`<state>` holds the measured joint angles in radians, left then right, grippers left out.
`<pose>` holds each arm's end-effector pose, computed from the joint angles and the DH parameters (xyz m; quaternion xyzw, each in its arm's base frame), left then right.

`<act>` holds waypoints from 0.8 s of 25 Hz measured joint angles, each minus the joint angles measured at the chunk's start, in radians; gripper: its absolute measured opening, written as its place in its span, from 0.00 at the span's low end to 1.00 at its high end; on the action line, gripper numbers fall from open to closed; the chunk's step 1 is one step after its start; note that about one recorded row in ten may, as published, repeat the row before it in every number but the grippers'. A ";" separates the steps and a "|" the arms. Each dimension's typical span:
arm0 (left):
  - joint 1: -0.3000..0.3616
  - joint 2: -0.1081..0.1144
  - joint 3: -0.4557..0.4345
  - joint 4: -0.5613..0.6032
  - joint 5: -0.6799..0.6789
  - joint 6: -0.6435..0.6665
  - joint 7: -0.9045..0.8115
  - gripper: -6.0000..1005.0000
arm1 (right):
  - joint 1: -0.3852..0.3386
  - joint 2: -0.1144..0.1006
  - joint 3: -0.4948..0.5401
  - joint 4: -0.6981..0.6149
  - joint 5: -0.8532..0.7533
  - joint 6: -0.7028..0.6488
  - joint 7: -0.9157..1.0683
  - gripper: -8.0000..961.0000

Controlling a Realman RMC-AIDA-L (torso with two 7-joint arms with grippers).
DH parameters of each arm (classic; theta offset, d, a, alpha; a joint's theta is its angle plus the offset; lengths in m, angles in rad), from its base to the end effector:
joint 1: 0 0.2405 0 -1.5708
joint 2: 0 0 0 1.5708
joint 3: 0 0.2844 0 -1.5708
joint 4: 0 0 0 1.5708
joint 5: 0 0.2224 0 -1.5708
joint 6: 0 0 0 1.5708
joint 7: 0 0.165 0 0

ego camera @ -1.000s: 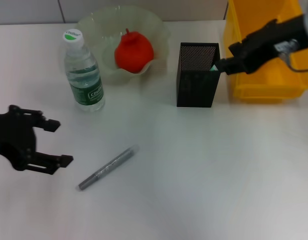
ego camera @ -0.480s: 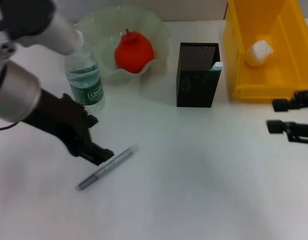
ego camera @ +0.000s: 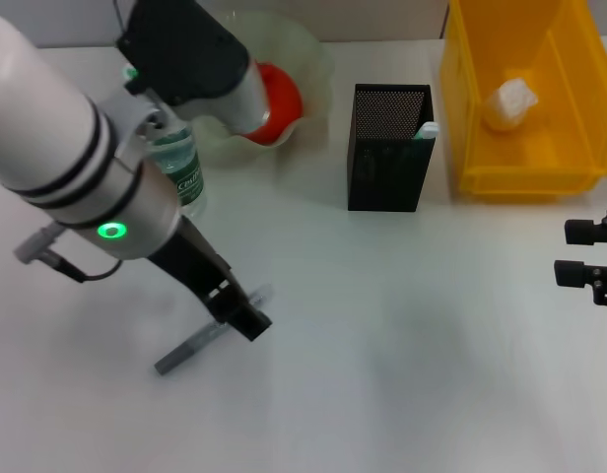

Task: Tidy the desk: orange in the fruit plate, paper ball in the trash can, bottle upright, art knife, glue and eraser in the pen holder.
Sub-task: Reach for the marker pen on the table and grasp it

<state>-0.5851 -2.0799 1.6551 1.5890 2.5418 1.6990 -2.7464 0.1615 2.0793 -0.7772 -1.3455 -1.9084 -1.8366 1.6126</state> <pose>-0.1505 0.3339 -0.0575 -0.9330 -0.2624 0.2138 0.1218 0.2935 0.2720 0.0669 -0.9544 0.1771 0.1718 0.1678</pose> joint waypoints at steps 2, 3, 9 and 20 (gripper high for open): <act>-0.004 0.000 0.018 -0.024 0.012 -0.025 -0.015 0.76 | 0.000 0.000 0.004 0.003 -0.001 0.001 -0.008 0.48; -0.006 0.000 0.026 -0.039 0.019 -0.037 -0.020 0.76 | -0.001 0.000 0.005 0.004 -0.001 0.002 -0.010 0.48; -0.022 0.000 0.081 -0.131 0.083 -0.095 -0.038 0.75 | 0.005 -0.001 0.006 0.007 -0.006 0.005 -0.012 0.48; -0.029 0.000 0.116 -0.212 0.106 -0.127 -0.036 0.70 | 0.017 -0.001 0.009 0.020 -0.019 0.010 -0.013 0.48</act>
<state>-0.6144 -2.0801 1.7711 1.3773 2.6480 1.5720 -2.7826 0.1783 2.0784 -0.7684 -1.3259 -1.9277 -1.8270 1.5995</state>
